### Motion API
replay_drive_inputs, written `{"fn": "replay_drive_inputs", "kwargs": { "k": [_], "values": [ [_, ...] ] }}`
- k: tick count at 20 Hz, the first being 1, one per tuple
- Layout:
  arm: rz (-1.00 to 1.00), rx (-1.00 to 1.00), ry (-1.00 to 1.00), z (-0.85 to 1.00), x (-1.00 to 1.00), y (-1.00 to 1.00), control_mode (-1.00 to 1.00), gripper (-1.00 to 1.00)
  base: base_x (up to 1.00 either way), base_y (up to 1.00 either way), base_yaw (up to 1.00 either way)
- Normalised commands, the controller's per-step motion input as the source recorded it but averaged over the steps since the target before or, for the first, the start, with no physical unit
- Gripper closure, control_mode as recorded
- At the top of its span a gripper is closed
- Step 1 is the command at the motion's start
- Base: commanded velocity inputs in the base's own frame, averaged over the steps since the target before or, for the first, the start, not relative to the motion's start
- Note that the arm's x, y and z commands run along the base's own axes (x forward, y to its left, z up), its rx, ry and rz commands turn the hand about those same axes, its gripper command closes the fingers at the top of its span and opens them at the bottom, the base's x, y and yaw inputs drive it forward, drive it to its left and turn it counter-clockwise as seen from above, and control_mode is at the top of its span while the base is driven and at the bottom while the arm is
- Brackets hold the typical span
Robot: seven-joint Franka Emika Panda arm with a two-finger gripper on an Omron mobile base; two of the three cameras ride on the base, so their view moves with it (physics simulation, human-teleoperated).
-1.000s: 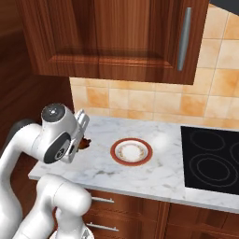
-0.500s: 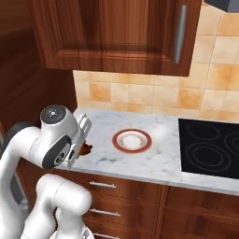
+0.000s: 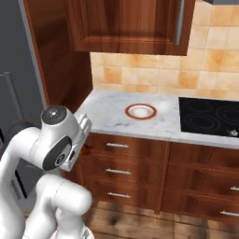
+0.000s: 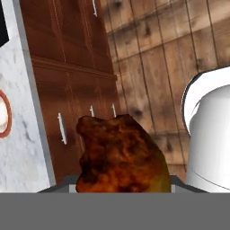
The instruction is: Place the chicken drumstick on the counter behind the older chicken drumstick on the same shelf of the fridge to maintain FIFO order. Close the fridge door when finished.
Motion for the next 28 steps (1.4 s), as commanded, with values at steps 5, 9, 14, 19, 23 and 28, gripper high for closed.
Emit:
{"fn": "replay_drive_inputs", "kwargs": {
  "k": [5,9,14,19,23,28],
  "values": [
    [0.0,0.0,0.0,0.0,0.0,0.0,1.0,1.0,-0.8,0.86,0.08],
    [0.0,0.0,0.0,0.0,0.0,0.0,1.0,1.0,-0.61,1.0,0.07],
    [0.0,0.0,0.0,0.0,0.0,0.0,1.0,1.0,-0.72,0.86,0.29],
    [0.0,0.0,0.0,0.0,0.0,0.0,1.0,1.0,-0.22,-0.72,0.24],
    [0.0,0.0,0.0,0.0,0.0,0.0,1.0,1.0,-0.08,-0.73,0.42],
    [0.0,0.0,0.0,0.0,0.0,0.0,1.0,1.0,-0.31,-0.55,0.62]
  ]
}}
